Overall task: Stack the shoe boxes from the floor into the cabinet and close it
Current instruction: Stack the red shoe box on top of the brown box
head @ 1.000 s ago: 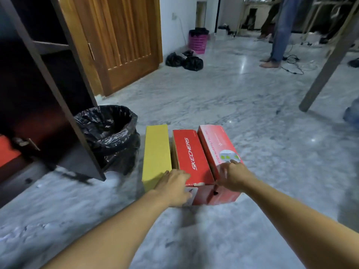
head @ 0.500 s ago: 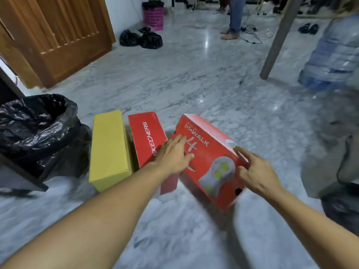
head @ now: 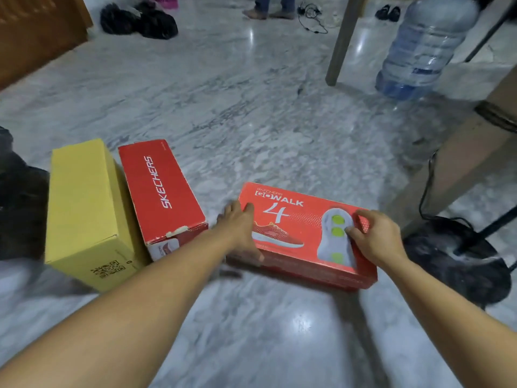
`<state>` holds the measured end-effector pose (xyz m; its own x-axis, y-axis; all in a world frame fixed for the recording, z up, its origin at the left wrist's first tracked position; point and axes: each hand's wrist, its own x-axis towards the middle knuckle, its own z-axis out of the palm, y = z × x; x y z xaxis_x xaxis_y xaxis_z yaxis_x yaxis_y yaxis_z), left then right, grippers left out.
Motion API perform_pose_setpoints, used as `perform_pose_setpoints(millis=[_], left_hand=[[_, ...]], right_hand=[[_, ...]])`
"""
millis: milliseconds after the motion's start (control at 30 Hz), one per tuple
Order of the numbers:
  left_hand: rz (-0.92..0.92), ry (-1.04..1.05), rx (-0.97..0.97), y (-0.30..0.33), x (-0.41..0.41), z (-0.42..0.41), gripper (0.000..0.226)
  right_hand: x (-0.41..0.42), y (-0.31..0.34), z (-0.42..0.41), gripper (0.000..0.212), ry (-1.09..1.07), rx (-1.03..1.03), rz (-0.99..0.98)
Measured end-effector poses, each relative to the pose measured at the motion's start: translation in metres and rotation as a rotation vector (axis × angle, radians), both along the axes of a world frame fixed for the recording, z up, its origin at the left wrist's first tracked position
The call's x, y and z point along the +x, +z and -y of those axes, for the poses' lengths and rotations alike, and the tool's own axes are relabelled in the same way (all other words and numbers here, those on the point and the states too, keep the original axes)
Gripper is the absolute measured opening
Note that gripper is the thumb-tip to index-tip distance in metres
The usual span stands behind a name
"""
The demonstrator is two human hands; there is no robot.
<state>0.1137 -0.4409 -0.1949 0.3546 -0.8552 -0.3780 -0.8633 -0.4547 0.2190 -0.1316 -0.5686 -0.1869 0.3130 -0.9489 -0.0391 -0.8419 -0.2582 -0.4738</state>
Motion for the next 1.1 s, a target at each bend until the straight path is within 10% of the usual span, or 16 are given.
perform_pose_setpoints(millis=[133,300,600,1100], left_hand=[[-0.063,0.038,-0.083,-0.004,-0.005,-0.011,0.13],[-0.091,0.093,-0.125,0.004,-0.009,-0.021,0.128],[-0.043,0.106,-0.261,0.069,-0.001,-0.018,0.107],[0.07,0.258,-0.443,0.221,0.07,-0.094,0.106]], right_hand=[[-0.005,-0.001,-0.017,0.039,0.01,0.011,-0.11],[-0.012,-0.002,-0.032,0.134,0.267,0.251,-0.264],[-0.006,0.068,-0.025,0.073,0.284,0.016,-0.195],[0.094,0.249,-0.044,0.081,0.579,-0.2,-0.094]])
